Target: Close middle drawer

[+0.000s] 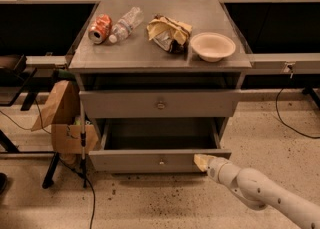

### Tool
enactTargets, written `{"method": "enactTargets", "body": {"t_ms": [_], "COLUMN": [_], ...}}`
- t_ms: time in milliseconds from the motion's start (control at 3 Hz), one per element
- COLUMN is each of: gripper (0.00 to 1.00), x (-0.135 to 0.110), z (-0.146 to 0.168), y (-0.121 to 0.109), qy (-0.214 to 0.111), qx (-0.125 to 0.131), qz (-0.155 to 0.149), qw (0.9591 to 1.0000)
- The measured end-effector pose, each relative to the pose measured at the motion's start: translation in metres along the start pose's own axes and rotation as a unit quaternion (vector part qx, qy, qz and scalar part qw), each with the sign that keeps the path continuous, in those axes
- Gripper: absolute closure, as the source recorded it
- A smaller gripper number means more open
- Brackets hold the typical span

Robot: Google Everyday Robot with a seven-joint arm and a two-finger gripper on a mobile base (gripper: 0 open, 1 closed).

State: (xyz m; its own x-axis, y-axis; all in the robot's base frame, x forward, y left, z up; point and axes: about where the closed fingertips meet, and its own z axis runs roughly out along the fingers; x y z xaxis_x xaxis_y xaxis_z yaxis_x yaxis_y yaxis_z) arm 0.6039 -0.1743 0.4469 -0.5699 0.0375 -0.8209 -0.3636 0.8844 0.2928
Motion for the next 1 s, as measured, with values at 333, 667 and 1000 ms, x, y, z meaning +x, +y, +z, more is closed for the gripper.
{"method": "enactTargets", "body": {"t_ms": [333, 667, 1000], "gripper": [0.36, 0.37, 0.59], "x": [0.0000, 0.0019, 0.0037], "z": [0.0000, -0.0020, -0.0027], "y": [0.0000, 0.0020, 0.0058], "qy": [0.000, 0.000, 0.000], "qx": [0.000, 0.000, 0.000], "qz": [0.000, 0.000, 0.000], "qw": [1.0000, 1.0000, 1.0000]}}
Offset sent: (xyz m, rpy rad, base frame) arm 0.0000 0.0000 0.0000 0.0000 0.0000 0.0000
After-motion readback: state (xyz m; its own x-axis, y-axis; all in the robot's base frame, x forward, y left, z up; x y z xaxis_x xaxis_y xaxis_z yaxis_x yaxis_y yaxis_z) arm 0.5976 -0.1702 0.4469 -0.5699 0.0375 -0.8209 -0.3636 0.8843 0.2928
